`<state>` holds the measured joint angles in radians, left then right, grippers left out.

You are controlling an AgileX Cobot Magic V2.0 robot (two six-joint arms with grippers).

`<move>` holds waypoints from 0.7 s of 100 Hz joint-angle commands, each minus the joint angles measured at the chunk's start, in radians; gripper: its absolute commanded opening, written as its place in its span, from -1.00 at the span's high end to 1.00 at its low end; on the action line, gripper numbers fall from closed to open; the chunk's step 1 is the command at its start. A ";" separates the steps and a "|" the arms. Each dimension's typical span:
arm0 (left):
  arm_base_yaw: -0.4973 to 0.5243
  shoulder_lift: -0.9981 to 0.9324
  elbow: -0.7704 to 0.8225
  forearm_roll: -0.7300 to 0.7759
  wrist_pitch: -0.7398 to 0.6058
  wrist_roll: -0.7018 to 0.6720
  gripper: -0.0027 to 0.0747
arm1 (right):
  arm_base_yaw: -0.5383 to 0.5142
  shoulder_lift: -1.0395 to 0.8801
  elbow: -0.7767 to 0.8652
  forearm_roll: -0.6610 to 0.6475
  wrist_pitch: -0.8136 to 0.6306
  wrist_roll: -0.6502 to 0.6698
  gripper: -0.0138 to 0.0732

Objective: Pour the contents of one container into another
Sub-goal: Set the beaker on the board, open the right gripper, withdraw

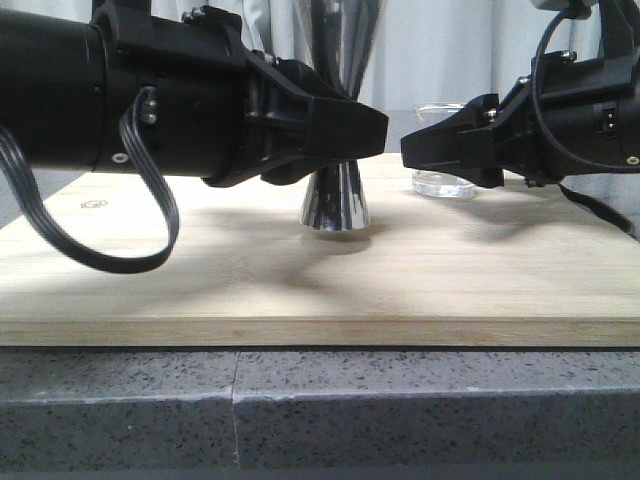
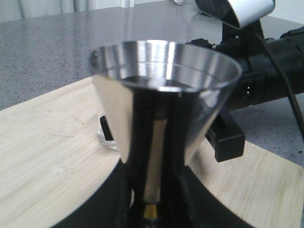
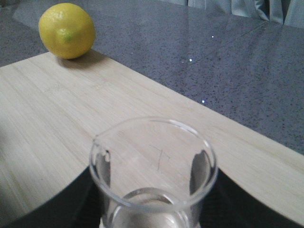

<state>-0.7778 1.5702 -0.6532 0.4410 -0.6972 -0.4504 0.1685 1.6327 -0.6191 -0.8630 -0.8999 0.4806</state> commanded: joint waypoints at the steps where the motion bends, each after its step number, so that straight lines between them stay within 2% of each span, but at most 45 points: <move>1: 0.002 -0.044 -0.032 -0.020 -0.094 -0.006 0.98 | -0.006 -0.020 -0.016 0.016 -0.037 -0.012 0.12; 58: 0.002 -0.044 -0.032 -0.020 -0.094 -0.006 0.98 | -0.006 -0.020 -0.016 0.069 -0.028 -0.012 0.10; 70: 0.002 -0.044 -0.032 -0.020 -0.094 -0.006 0.98 | -0.006 -0.020 -0.016 0.069 -0.028 -0.012 -0.07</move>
<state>-0.7778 1.5702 -0.6532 0.4410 -0.6972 -0.4504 0.1685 1.6352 -0.6191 -0.8180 -0.8969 0.4788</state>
